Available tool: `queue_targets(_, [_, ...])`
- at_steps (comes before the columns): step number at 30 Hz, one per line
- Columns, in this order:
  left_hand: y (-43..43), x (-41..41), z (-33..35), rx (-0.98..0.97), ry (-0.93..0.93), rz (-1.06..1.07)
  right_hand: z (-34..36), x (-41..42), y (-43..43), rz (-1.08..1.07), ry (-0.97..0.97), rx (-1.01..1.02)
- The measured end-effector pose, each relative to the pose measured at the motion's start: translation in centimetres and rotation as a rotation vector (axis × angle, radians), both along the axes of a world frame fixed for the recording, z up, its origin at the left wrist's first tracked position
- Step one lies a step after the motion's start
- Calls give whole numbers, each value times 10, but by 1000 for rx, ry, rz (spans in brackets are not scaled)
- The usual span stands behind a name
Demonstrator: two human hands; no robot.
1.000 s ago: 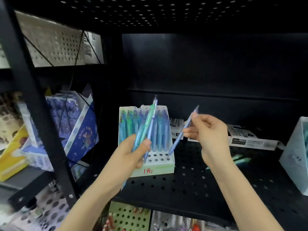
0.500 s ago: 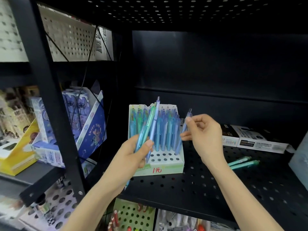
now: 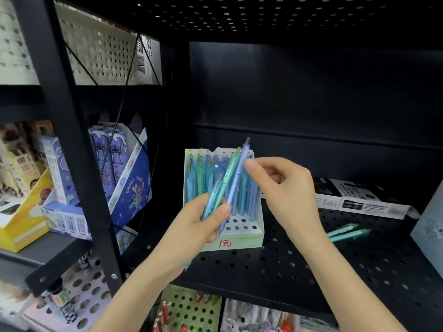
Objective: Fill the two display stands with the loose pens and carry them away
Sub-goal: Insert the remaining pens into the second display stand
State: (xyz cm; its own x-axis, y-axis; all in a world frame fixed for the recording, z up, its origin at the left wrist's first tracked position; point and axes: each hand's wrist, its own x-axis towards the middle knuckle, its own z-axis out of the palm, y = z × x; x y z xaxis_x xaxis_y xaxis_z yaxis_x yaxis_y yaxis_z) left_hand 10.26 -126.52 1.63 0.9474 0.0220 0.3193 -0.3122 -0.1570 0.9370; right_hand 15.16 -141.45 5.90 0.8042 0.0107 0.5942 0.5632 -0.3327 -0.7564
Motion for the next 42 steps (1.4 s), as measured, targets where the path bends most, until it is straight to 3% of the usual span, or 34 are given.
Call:
queue_targets(6, [-2, -4, -2, 91, -18, 44, 10, -10, -1, 154, 87, 195])
queue_targets(10, [13, -2, -4, -76, 23, 114, 8, -3, -18, 13, 1, 286])
queue_targets(13, [19, 1, -6, -174, 51, 106, -5, 3, -12, -83, -25, 175])
queue_targets(22, [19, 1, -7, -182, 11, 39, -26, 11, 4, -196, -83, -13])
queue_targets(27, [20, 1, -8, -166, -1, 17, -32, 14, 7, -374, -278, -280])
queue_targets(31, [19, 2, -8, -161, -2, -6, -32, 22, 9, -447, -313, -445])
queue_targets(36, [13, 3, -6, -162, -6, -44, -26, 30, 6, -381, -256, -539])
queue_targets(42, [6, 4, -3, -108, -13, -97, -19, -3, 10, -86, -130, -271])
